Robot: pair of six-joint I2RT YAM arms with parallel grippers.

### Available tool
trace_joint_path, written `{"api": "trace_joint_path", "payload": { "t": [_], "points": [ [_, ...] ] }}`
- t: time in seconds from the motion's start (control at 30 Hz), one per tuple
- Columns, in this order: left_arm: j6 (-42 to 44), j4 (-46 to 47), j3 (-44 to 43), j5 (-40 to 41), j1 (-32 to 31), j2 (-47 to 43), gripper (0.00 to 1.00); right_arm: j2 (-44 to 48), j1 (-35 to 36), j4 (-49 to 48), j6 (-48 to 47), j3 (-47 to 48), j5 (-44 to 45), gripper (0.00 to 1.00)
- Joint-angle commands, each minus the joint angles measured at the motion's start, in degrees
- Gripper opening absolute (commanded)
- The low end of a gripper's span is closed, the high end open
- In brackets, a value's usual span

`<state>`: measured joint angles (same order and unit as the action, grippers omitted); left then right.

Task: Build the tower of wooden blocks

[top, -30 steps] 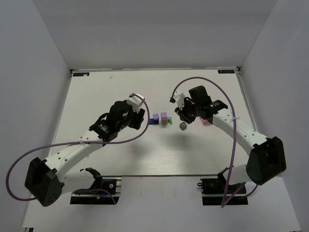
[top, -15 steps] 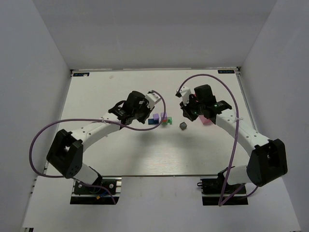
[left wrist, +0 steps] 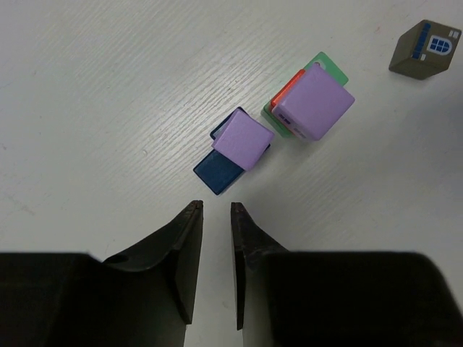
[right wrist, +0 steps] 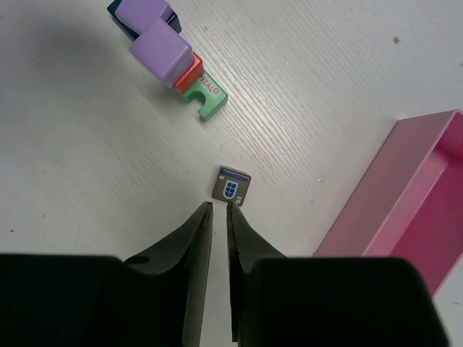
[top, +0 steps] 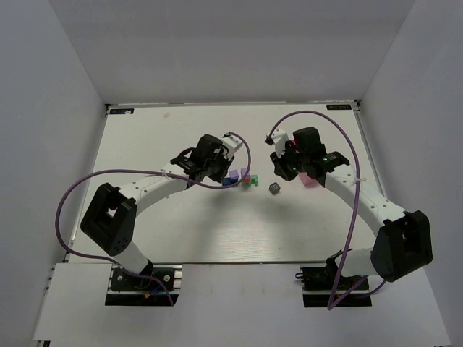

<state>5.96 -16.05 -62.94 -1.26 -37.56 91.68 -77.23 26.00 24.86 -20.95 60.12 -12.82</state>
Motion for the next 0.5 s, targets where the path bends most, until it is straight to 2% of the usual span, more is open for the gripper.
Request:
{"api": "trace_joint_path", "payload": {
  "t": [0.0,0.13,0.3,0.47],
  "points": [
    [-6.91,1.46,-2.01,-0.58,-0.23,-0.18,0.34,0.85,-0.33,-1.92,1.0,0.09,-0.63,0.2],
    [-14.1,2.95,0.35,-0.59,-0.76,-0.79,0.38,0.94,-0.33,-2.1,1.17,-0.09,-0.54,0.2],
    [-18.86,2.08,0.45,0.46,-0.76,0.42,0.44,0.77,-0.42,-2.18,1.26,-0.18,-0.45,0.2],
    [-20.63,0.06,-0.17,1.16,-0.76,2.45,0.42,0.77,-0.42,-2.19,1.26,-0.18,-0.45,0.2]
  ]
}}
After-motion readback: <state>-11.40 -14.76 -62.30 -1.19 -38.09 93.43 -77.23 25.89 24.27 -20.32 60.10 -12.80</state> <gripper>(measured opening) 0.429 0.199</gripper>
